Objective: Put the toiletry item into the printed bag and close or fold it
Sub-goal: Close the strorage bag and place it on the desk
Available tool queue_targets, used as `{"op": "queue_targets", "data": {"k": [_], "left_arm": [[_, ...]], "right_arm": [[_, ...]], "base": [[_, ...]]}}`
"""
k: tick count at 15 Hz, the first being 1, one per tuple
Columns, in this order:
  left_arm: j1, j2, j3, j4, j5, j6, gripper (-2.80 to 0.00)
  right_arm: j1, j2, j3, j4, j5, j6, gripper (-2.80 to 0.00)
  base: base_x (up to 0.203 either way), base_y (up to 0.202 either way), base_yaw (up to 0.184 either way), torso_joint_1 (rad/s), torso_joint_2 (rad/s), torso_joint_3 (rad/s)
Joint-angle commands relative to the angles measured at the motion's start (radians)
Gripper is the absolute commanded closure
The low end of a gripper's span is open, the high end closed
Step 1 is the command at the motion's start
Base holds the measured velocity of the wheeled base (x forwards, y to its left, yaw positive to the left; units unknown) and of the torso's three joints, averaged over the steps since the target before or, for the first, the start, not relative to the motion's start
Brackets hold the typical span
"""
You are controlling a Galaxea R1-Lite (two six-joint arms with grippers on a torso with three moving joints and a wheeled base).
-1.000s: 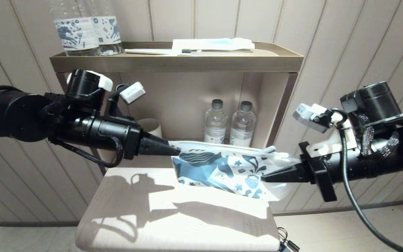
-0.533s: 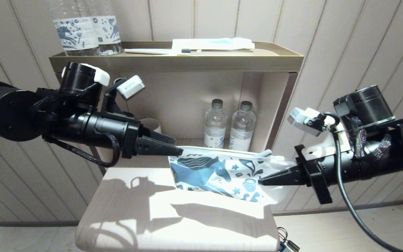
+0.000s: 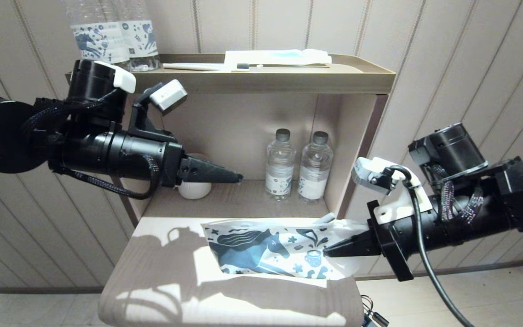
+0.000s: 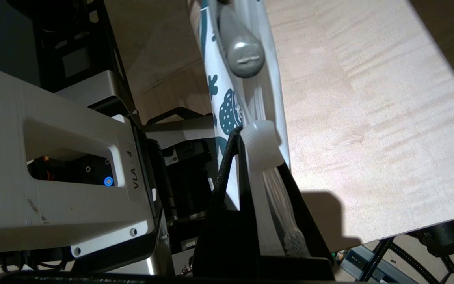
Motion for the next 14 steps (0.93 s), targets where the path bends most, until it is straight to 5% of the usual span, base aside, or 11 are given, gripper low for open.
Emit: {"op": "queue_targets", "data": {"k": [1,2,5,8,14], "left_arm": [[-0.046,0.005,-0.023,-0.001,0.078,-0.050,-2.80],[-0.086,0.008,-0.028,-0.006,0.134,-0.078,-0.16],[-0.205,0.029,-0.015,-0.070,0.284,-0.152,0.00],[-0.251,0.077,-0.062,-0.134,0.372,-0.327,0.00],[-0.306,0.089,-0.080,-0.144,0.383,-0.405,0.00]], "right_arm": [[0.003,0.003,0.000,0.001,0.004,-0.002,0.00],[0.004,0.003,0.002,0.001,0.003,-0.002,0.00],[0.005,0.002,0.000,0.001,0.003,-0.001,0.00],[0.004,-0.001,0.000,0.001,0.003,-0.001,0.00],[0.004,0.002,0.009,-0.023,0.003,-0.001,0.00]], "base": [[0.000,0.000,0.000,0.000,0.00,0.000],[0.000,0.000,0.000,0.000,0.00,0.000],[0.000,0.000,0.000,0.000,0.00,0.000],[0.000,0.000,0.000,0.000,0.00,0.000],[0.000,0.000,0.000,0.000,0.00,0.000]]}}
